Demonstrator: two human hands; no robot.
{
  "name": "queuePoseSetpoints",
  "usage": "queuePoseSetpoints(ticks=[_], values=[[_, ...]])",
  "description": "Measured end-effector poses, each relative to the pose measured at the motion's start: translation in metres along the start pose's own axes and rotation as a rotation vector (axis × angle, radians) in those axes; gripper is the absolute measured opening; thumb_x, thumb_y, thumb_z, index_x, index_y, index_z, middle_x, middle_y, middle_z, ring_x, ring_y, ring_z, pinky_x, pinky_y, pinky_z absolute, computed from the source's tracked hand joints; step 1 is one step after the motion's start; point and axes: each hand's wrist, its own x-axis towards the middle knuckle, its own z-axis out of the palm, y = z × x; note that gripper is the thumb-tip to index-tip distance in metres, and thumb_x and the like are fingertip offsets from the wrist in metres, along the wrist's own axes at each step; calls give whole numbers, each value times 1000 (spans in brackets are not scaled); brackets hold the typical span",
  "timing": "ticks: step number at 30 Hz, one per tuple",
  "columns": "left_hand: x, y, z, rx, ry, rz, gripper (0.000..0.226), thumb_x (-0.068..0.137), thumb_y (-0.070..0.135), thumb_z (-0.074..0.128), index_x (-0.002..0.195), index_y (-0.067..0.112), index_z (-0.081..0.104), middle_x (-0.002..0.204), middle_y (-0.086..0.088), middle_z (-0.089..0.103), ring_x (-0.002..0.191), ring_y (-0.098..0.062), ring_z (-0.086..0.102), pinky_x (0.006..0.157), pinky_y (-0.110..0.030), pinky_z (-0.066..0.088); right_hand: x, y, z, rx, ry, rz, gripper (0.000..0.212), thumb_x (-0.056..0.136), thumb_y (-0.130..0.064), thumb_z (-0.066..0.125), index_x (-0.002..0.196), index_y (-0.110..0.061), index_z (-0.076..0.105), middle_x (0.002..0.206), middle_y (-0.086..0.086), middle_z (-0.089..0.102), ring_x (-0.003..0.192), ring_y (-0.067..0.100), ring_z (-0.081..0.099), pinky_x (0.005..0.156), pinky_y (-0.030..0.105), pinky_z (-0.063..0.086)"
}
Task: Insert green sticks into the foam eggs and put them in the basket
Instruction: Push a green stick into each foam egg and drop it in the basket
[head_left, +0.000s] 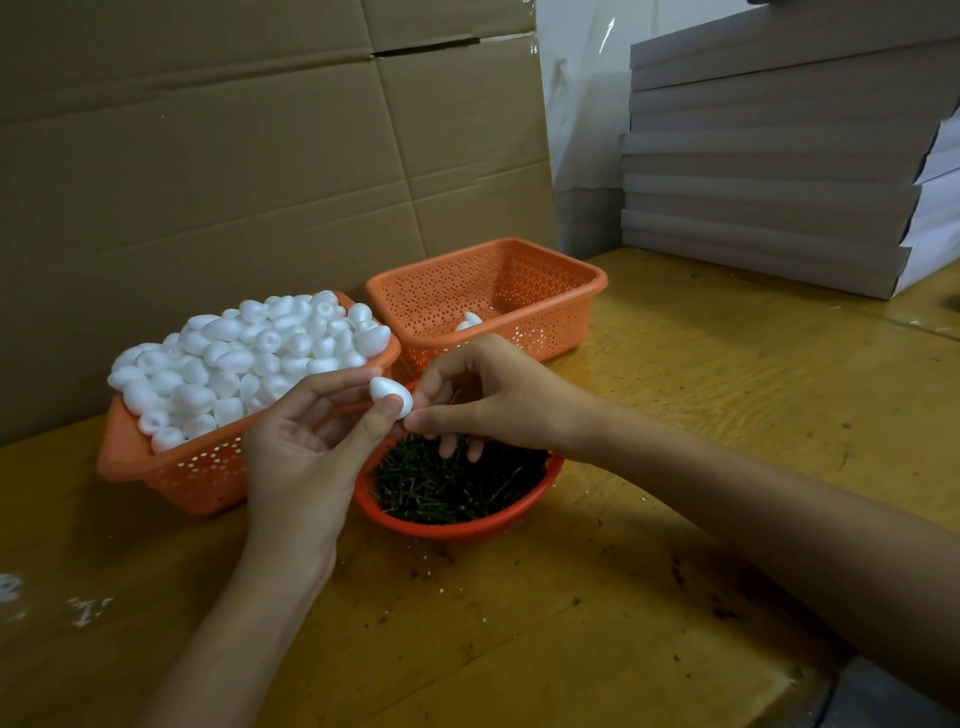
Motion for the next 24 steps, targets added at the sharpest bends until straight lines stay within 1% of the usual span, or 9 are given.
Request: queuePoseSetpoints(ticks=[4,6,8,11,14,15,18,21,24], values=[[-1,-1,0,6,-25,21,28,79,17,85,105,28,80,109,-4,82,103,-20,79,83,-25,63,0,1,0,2,12,-6,16,96,-15,74,102,0,73,88,10,77,73,23,75,57,28,60],[-1,-1,0,38,-59,26,37,81,17,84,116,28,78,118,0,80,112,-18,77,88,-24,62,1,1,-2,5,23,-9,15,97,-16,74,102,-1,73,89,11,76,75,25,75,58,30,60],[-2,-2,0,84,-97,28,48,86,19,84,132,26,73,130,4,76,120,-16,73,96,-27,60,1,1,-4,-1,31,-12,13,98,-15,73,101,-3,74,85,7,76,74,24,75,57,30,60],[-3,-4,2,174,-171,34,64,92,24,78,151,35,56,144,10,67,125,-13,70,100,-32,60,3,1,-10,-12,51,3,12,97,-14,74,99,-3,74,81,8,75,74,25,75,59,29,59],[-10,-8,4,427,-305,126,80,95,34,71,165,40,31,158,16,51,129,-2,64,96,-19,56,4,2,-16,-27,56,5,12,96,-14,75,99,-2,74,84,15,76,78,35,76,65,35,62],[-11,-9,5,487,-331,141,82,96,42,68,166,43,25,162,16,45,132,-1,61,96,-19,55,4,3,-17,-36,49,5,13,96,-14,75,99,-2,74,85,17,76,79,38,75,67,38,62],[-12,-7,6,600,-356,167,73,98,57,55,163,52,23,166,18,38,139,-2,54,98,-24,56,5,5,-19,-45,38,7,13,96,-15,75,100,-2,74,85,21,75,81,40,74,70,44,63],[-12,-6,6,679,-383,200,62,102,56,48,162,48,33,158,25,43,141,0,50,100,-26,56,6,7,-21,-66,13,-5,10,97,-15,74,100,-5,75,85,15,76,79,32,76,69,41,64],[-13,-7,6,707,-384,198,61,103,55,47,162,47,33,154,30,42,141,3,48,100,-23,54,7,7,-21,-62,3,-11,9,96,-15,74,100,-8,75,86,12,76,78,29,76,66,35,63]])
